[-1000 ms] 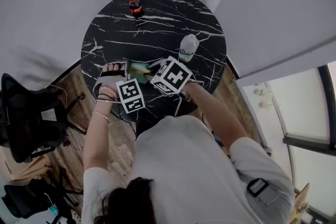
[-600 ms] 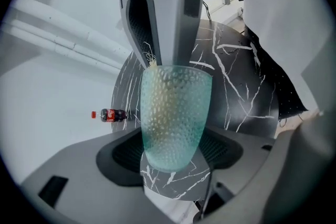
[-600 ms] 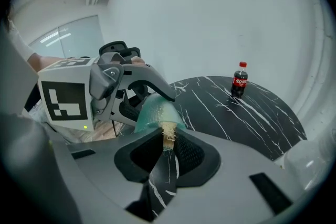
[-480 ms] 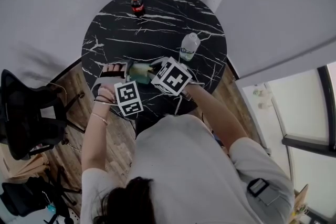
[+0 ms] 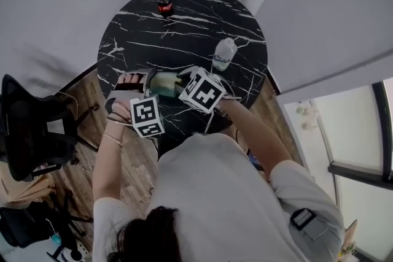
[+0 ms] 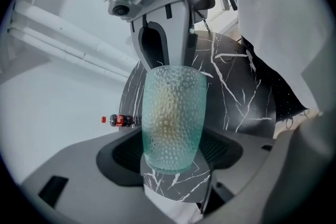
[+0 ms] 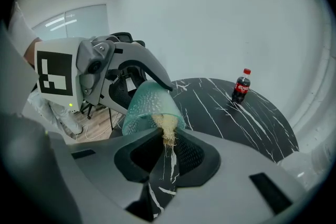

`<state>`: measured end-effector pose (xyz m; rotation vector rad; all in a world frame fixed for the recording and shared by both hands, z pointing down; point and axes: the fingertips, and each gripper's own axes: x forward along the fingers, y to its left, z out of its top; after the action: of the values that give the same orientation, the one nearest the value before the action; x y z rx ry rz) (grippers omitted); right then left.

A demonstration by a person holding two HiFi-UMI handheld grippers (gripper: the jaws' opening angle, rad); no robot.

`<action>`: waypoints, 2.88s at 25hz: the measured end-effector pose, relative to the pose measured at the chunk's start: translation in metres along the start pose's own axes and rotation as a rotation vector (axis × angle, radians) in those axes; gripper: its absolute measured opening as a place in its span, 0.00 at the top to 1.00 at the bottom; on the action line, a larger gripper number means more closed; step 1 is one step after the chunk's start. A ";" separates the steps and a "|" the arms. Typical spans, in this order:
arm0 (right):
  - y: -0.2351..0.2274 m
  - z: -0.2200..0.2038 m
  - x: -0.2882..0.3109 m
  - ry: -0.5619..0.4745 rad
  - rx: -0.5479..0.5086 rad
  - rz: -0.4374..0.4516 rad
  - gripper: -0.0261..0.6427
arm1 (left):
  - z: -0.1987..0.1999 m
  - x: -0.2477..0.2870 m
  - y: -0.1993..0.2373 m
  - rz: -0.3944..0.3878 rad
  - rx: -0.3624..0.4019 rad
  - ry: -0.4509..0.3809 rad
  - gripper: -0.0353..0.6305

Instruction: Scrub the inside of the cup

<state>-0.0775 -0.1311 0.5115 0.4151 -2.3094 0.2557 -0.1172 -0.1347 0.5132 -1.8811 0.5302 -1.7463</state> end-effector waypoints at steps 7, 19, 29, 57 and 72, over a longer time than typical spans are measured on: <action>0.012 -0.005 0.004 0.034 -0.028 0.056 0.85 | -0.002 -0.006 0.003 0.033 0.026 -0.009 0.45; 0.023 -0.016 0.000 0.057 -0.033 0.144 0.85 | 0.004 -0.005 0.007 0.073 0.109 -0.027 0.45; 0.040 -0.006 -0.011 -0.001 -0.011 0.256 0.85 | -0.002 -0.004 0.009 0.084 0.126 -0.002 0.45; 0.017 0.018 -0.027 -0.294 0.509 0.282 0.85 | -0.016 0.016 0.007 0.068 -0.137 0.017 0.45; -0.012 0.022 -0.043 -0.416 0.618 0.141 0.85 | -0.032 0.019 0.015 0.076 -0.573 -0.087 0.45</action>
<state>-0.0591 -0.1400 0.4657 0.6573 -2.6354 1.0536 -0.1464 -0.1613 0.5209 -2.2604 1.1464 -1.5585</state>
